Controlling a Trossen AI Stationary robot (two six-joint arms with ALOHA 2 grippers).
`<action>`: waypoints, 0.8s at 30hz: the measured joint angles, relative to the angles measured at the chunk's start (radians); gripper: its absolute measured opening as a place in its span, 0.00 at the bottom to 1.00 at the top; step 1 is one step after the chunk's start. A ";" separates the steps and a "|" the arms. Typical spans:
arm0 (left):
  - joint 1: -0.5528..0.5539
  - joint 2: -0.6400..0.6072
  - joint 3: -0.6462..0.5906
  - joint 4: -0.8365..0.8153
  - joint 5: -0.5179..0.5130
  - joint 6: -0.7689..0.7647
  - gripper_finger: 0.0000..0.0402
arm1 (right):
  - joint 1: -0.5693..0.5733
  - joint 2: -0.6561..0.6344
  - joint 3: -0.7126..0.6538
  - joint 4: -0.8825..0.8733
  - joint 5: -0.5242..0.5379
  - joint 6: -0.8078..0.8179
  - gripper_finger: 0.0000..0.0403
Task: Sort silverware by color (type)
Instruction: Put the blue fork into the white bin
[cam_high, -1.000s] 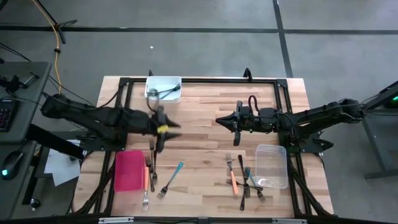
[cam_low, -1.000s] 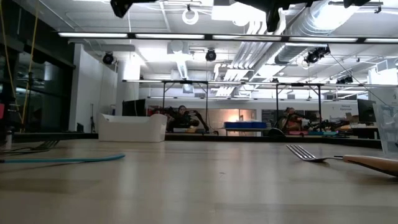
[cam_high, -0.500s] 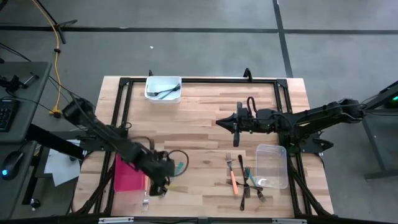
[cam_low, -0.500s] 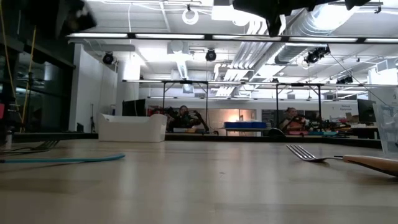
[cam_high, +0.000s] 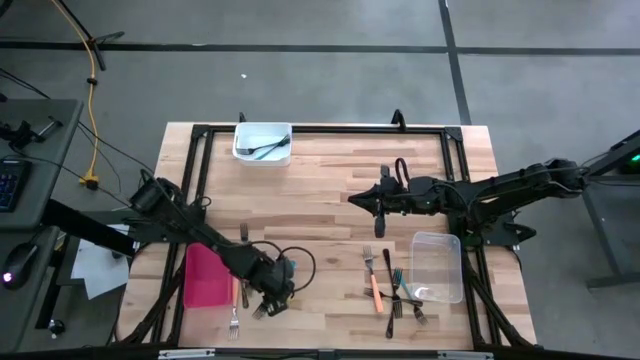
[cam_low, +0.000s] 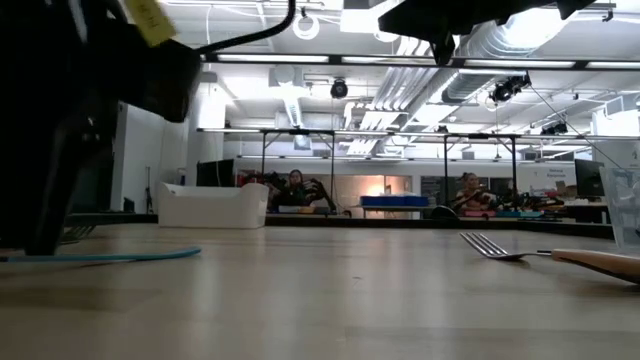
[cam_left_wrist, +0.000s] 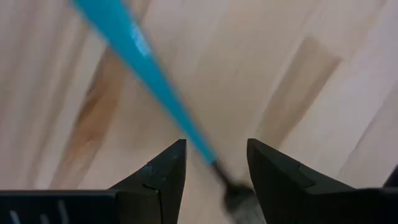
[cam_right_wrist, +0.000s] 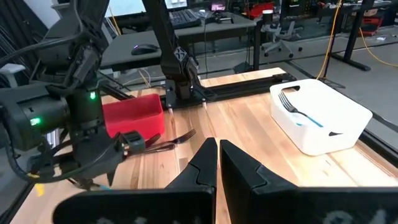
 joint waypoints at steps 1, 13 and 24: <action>0.000 0.003 0.000 0.002 -0.005 0.000 0.39 | 0.000 0.000 0.000 -0.002 0.000 0.000 0.01; 0.004 0.044 0.005 -0.022 -0.067 0.017 0.31 | 0.000 0.000 0.000 -0.041 0.000 -0.026 0.01; 0.025 0.046 -0.024 -0.053 -0.100 0.129 0.03 | 0.000 0.000 0.000 -0.045 0.000 -0.026 0.01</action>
